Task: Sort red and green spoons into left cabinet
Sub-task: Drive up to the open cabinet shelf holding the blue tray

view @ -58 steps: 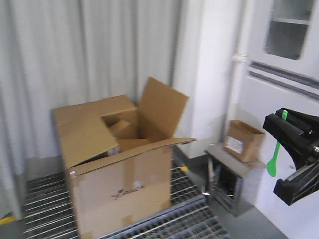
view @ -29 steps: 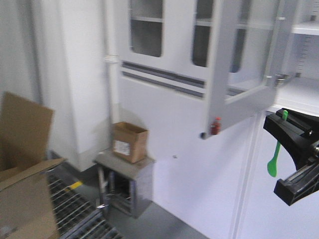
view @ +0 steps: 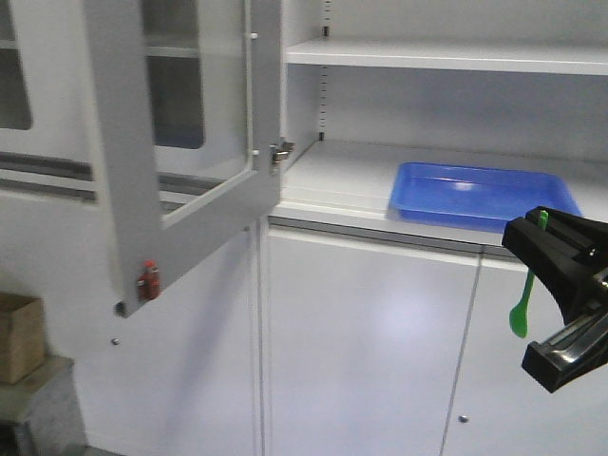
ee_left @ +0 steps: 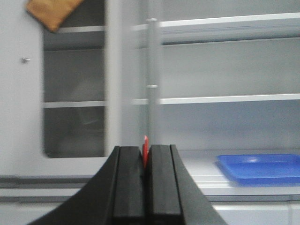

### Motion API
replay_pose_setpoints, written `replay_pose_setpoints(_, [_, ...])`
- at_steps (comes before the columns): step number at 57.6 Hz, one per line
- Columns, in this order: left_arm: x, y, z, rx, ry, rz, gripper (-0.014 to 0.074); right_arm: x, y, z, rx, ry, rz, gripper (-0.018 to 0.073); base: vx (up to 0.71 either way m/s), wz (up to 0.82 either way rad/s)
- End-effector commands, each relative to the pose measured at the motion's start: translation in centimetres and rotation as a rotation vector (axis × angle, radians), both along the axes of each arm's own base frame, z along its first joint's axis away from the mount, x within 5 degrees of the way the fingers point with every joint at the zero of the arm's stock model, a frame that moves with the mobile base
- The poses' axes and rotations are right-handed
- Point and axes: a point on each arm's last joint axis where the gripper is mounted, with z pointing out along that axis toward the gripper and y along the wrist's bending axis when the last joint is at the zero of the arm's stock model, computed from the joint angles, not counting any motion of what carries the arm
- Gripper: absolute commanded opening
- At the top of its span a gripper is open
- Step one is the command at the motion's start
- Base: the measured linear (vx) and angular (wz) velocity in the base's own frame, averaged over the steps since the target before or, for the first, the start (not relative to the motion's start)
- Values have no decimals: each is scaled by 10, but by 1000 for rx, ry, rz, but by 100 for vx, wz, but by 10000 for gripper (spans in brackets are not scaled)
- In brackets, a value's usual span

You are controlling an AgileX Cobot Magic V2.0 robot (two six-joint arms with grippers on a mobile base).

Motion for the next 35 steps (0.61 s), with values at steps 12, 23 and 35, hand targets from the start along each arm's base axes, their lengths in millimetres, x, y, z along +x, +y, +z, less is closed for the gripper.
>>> replay_pose_setpoints(12, [-6, 1, 18, -39, -111, -7, 111, -4, 2, 15, 40, -57, 37, -9, 19, -70])
replay_pose_setpoints(23, [-6, 1, 18, -39, -111, -7, 111, -4, 2, 15, 40, -57, 37, -9, 22, -52])
replay_pose_setpoints(35, [-6, 1, 18, -39, -111, -7, 111, -4, 2, 15, 40, -57, 37, -9, 24, -35])
